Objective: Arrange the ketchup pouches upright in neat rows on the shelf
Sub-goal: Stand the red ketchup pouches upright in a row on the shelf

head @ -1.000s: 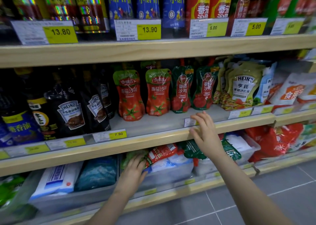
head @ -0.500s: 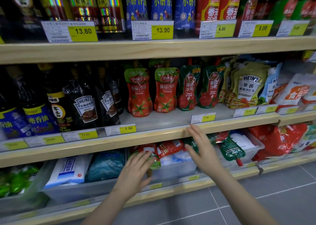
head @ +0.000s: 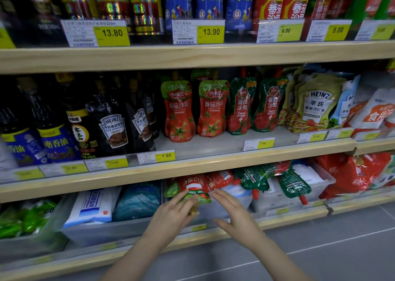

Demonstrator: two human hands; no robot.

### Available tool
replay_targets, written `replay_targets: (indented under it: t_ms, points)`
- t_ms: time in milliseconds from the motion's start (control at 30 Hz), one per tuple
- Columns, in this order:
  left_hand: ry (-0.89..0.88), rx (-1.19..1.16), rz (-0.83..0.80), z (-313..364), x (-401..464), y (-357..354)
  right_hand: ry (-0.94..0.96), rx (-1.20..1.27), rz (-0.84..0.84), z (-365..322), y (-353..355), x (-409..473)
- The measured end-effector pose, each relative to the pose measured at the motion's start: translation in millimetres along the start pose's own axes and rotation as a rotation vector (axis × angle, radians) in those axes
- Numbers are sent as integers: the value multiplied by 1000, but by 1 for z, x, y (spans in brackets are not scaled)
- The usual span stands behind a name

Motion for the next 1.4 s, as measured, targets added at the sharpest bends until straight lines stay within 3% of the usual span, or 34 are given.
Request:
replay_targets:
  t_ms: [133, 267, 433, 500, 600, 733, 867, 1033, 1267, 1400]
  points:
    - [86, -138, 101, -12, 27, 36, -15, 259, 108, -21, 17, 24]
    - [191, -256, 155, -22, 46, 54, -36, 327, 58, -32, 29, 40]
    - [522, -751, 269, -43, 44, 34, -194, 621, -85, -16, 35, 38]
    - [615, -914, 158, -42, 34, 10, -247, 711, -55, -8, 43, 35]
    - [607, -1025, -83, -17, 27, -24, -275, 817, -34, -9, 57, 34]
    - [666, -1069, -52, -9, 34, -38, -265, 871, -14, -25, 82, 41]
    - [669, -1007, -86, -1, 39, -42, -391, 878, 48, -24, 101, 51]
    - [624, -1049, -170, 4, 49, -44, -496, 879, 8, -21, 106, 53]
    - [732, -1261, -8, -1, 62, -37, -427, 869, -82, -9, 94, 24]
    - [726, -1341, -39, -2, 69, -35, -474, 867, -25, -2, 89, 19]
Point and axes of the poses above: each hand's wrist, its own x-axis towards the middle knuckle, its own y-axis out of the back of the hand, z = x × y, the point moved 6 cm from there along x, towards the middle knuckle, and after that the axes turned 12 degrees about -y, right-handed, at the moved point
